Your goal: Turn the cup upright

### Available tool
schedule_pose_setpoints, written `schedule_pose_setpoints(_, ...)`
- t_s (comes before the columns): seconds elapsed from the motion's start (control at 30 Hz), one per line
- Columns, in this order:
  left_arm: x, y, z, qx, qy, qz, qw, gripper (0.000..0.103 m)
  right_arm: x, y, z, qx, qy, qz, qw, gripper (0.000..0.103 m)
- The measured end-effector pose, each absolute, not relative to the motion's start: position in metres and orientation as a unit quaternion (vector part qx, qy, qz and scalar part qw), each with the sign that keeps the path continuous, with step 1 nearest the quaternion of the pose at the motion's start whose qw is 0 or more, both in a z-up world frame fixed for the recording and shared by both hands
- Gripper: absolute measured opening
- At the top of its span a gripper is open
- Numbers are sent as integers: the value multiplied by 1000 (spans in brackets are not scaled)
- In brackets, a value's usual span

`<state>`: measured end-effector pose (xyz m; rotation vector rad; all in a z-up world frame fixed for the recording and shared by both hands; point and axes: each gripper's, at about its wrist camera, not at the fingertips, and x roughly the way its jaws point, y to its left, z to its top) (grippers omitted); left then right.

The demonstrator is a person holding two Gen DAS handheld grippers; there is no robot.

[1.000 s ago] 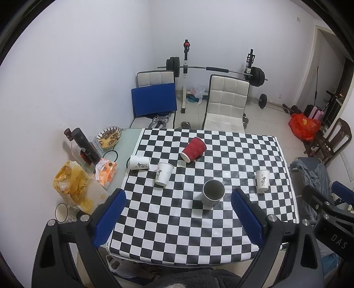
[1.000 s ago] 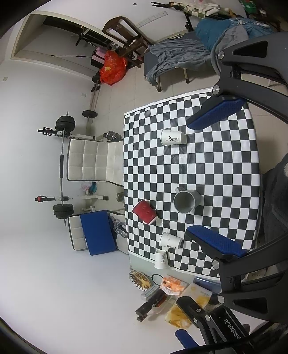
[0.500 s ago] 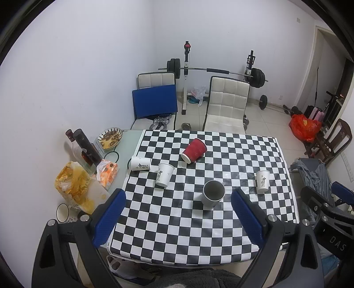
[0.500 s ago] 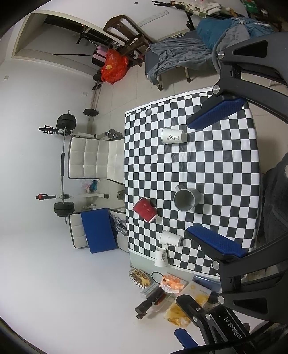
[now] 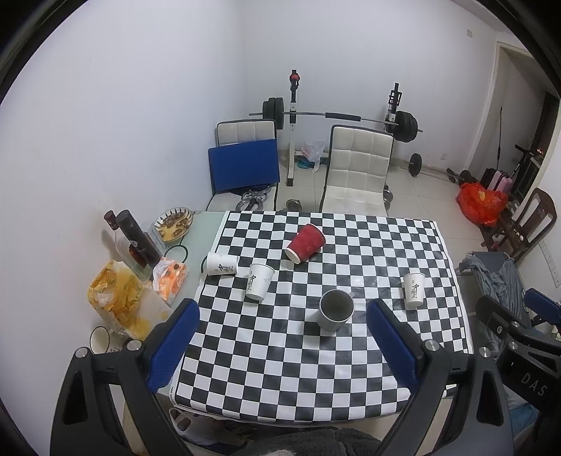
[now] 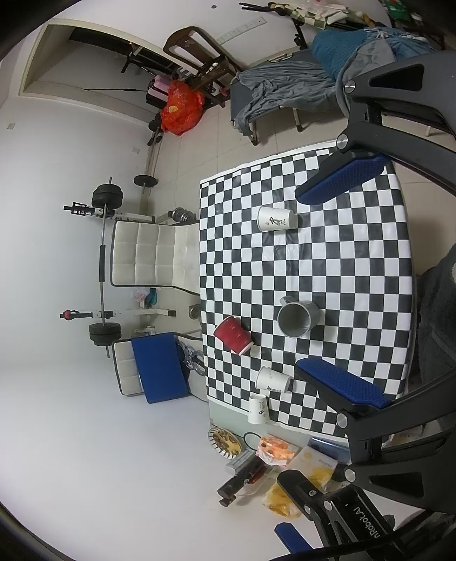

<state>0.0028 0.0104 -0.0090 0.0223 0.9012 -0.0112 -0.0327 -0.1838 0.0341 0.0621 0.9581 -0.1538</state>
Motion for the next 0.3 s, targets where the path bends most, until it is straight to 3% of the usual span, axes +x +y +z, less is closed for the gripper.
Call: schedule_pose_setpoints(0.3, 3, 11, -8, 10, 435, -7, 900, 97, -32, -184, 35, 29, 460, -72, 884, 91)
